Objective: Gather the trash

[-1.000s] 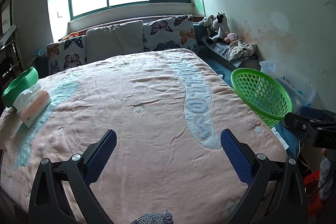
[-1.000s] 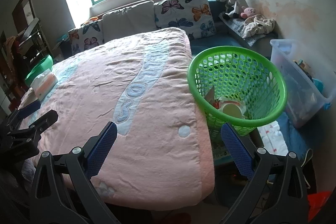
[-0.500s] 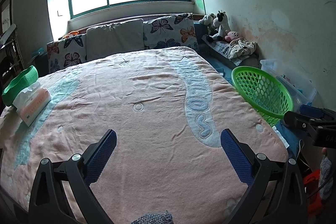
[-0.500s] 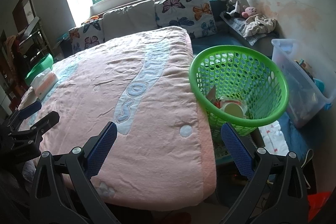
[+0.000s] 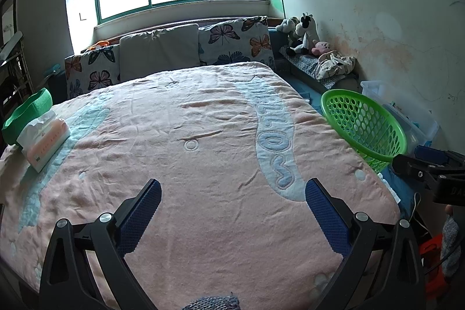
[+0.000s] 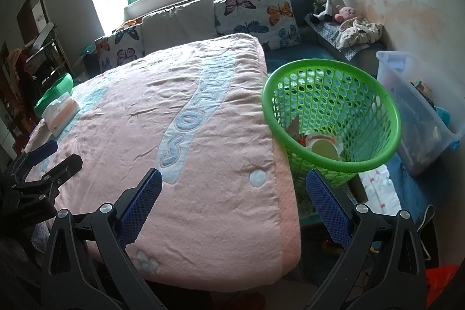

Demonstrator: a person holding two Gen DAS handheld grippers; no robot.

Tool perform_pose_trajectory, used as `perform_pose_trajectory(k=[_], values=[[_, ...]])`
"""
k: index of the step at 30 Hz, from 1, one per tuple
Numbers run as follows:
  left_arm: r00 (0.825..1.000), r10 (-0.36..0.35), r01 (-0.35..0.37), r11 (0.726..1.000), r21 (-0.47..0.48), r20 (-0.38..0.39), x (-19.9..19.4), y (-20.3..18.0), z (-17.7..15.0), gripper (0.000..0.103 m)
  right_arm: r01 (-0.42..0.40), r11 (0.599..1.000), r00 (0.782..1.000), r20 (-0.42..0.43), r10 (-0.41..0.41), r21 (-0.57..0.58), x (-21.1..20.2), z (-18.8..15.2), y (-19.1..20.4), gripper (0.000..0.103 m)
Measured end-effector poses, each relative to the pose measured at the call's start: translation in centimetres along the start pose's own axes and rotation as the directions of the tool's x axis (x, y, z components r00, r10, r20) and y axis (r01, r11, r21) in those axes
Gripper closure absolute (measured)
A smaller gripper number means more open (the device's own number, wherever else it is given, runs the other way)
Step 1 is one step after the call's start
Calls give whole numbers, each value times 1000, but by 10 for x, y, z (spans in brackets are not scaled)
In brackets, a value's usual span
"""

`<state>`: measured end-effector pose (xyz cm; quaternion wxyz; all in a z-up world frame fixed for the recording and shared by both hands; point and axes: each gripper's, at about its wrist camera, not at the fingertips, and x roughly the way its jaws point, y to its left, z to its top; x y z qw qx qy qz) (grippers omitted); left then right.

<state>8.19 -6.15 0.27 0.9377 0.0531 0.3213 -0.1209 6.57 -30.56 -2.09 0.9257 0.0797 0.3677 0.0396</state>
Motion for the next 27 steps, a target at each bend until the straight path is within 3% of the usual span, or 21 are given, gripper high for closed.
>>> perform_pose_trajectory(k=[27], values=[[1000, 9, -9, 1000, -5, 7, 0, 5, -3, 7, -6, 1000, 1000, -5, 6, -1, 1, -1, -1, 4]])
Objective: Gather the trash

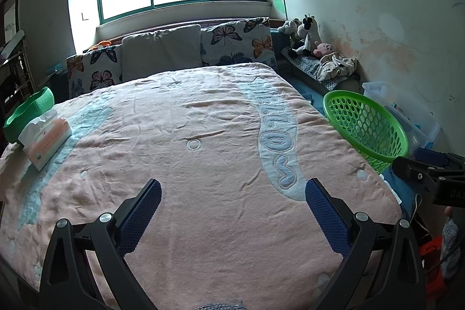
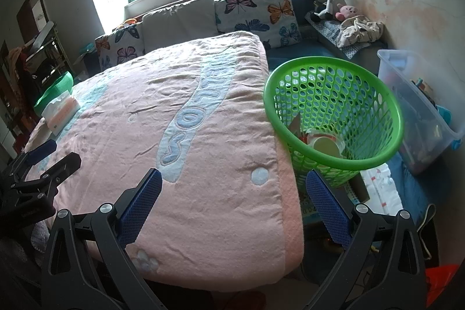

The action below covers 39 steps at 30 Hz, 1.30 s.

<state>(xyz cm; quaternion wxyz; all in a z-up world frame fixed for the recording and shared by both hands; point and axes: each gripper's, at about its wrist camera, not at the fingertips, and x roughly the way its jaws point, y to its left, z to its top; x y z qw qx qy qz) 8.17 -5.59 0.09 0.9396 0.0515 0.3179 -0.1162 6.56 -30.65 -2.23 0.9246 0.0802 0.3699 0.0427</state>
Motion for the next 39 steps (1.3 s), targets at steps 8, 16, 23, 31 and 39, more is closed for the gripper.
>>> perform_pose_trajectory(k=[8, 16, 23, 31, 39], values=[[1000, 9, -9, 1000, -1, 3, -1, 0, 0, 7, 0, 1000, 1000, 0, 0, -1, 0, 0, 0, 4], [1000, 13, -13, 1000, -7, 0, -1, 2, -2, 7, -2, 1000, 1000, 3, 2, -1, 0, 1, 0, 4], [1000, 11, -11, 1000, -11, -8, -1, 4, -5, 7, -6, 1000, 1000, 3, 6, -3, 0, 1, 3, 4], [1000, 16, -16, 1000, -19, -14, 1, 5, -6, 7, -9, 1000, 1000, 3, 9, -3, 2, 1, 6, 4], [1000, 24, -24, 999, -28, -20, 2, 9, -7, 7, -14, 1000, 1000, -3, 14, -6, 5, 0, 7, 4]])
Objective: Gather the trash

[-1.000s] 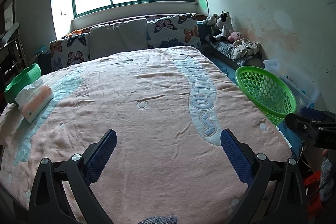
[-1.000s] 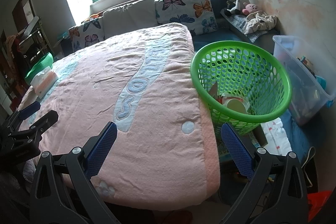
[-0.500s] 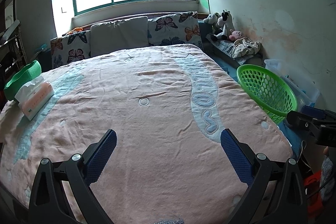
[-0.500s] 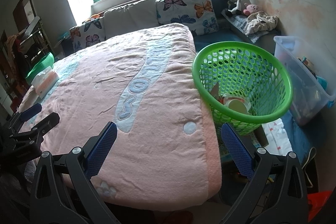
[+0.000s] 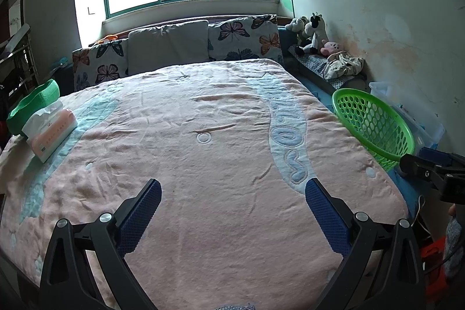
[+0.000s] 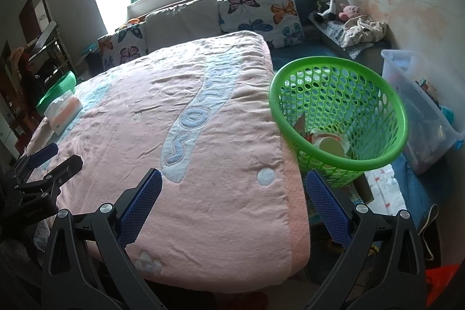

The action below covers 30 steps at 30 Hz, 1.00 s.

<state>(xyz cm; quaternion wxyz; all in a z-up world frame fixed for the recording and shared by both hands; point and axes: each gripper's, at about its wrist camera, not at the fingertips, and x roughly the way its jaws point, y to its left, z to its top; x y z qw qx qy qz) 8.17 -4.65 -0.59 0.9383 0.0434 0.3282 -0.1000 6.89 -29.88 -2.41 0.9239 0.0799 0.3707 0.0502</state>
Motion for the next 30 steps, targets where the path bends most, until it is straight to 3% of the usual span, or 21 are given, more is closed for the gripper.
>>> perform_pose_trajectory(k=[30], values=[[1000, 19, -19, 999, -26, -23, 5, 12, -5, 7, -21, 1000, 1000, -19, 20, -19, 9, -2, 8, 4]])
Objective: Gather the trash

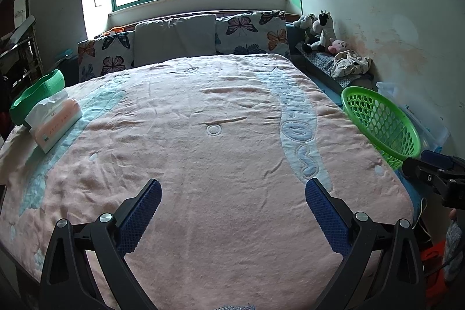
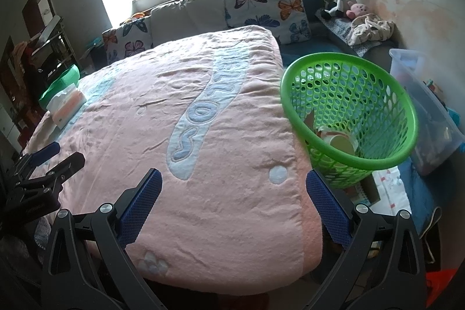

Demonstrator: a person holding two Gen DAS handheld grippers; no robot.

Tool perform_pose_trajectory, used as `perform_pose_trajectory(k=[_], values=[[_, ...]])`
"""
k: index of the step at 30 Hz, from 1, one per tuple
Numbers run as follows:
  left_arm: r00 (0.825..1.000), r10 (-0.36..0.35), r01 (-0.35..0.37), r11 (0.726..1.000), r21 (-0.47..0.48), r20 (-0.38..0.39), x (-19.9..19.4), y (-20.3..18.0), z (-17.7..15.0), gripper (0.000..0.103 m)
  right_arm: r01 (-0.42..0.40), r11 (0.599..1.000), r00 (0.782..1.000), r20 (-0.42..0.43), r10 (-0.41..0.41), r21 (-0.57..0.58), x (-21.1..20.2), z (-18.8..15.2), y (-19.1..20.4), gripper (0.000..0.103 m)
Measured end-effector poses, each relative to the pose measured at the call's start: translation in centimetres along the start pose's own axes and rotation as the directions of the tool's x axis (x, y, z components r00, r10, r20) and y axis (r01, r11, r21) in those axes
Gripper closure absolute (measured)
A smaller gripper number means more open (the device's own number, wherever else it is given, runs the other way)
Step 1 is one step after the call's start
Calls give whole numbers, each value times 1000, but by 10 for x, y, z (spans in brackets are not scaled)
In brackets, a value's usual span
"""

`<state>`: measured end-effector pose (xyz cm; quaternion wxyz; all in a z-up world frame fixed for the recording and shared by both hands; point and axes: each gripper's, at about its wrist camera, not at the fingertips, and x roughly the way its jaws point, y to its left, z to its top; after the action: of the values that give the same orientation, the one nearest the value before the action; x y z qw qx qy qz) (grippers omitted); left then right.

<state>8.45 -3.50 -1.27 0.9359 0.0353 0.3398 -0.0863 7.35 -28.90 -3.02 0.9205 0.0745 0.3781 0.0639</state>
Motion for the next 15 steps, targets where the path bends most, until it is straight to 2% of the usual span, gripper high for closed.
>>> perform_pose_trajectory(k=[15], values=[[1000, 6, -6, 1000, -6, -5, 1, 1, -2, 7, -8, 1000, 1000, -7, 8, -5, 2, -1, 4, 4]])
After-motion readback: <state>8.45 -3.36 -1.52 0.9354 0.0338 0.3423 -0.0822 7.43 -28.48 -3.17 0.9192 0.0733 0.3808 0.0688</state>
